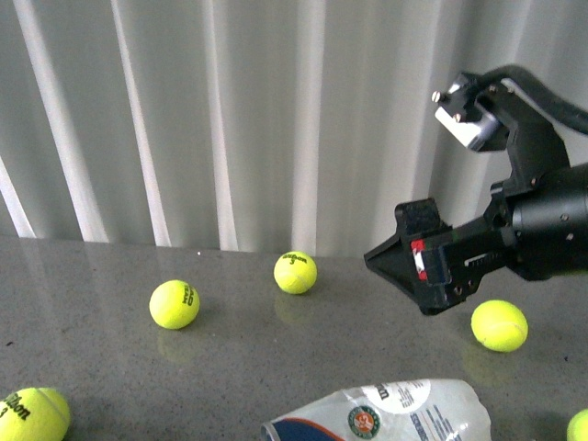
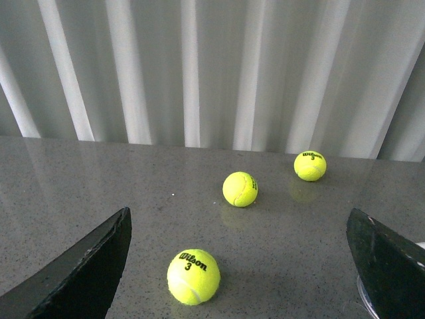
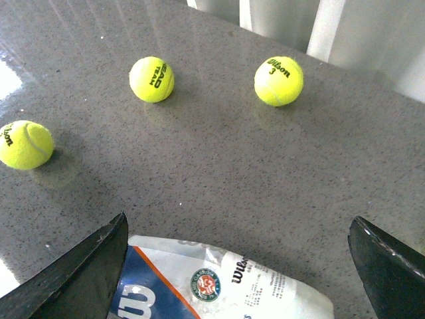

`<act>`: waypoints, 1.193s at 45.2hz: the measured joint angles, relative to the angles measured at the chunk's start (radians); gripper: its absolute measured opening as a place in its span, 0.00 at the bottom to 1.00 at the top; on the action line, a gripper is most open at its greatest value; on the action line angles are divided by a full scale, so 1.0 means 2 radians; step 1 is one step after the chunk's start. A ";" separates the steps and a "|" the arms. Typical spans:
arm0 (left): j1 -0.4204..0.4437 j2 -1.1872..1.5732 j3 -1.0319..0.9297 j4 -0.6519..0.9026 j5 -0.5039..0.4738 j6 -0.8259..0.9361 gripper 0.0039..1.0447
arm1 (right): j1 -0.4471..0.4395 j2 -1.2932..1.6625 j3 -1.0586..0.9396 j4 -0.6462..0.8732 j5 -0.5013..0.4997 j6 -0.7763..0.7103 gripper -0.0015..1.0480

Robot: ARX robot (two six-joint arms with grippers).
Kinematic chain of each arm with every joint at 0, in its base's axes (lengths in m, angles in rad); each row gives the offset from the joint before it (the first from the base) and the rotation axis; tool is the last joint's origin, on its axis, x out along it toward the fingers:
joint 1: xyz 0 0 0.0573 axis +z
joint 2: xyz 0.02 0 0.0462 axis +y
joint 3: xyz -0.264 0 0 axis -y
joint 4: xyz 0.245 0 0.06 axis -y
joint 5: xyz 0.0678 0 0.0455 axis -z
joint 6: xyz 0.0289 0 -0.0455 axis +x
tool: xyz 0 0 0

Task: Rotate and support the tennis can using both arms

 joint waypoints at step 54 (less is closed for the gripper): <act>0.000 -0.001 0.000 0.000 0.000 0.000 0.94 | -0.134 -0.376 -0.422 0.314 0.176 0.040 0.03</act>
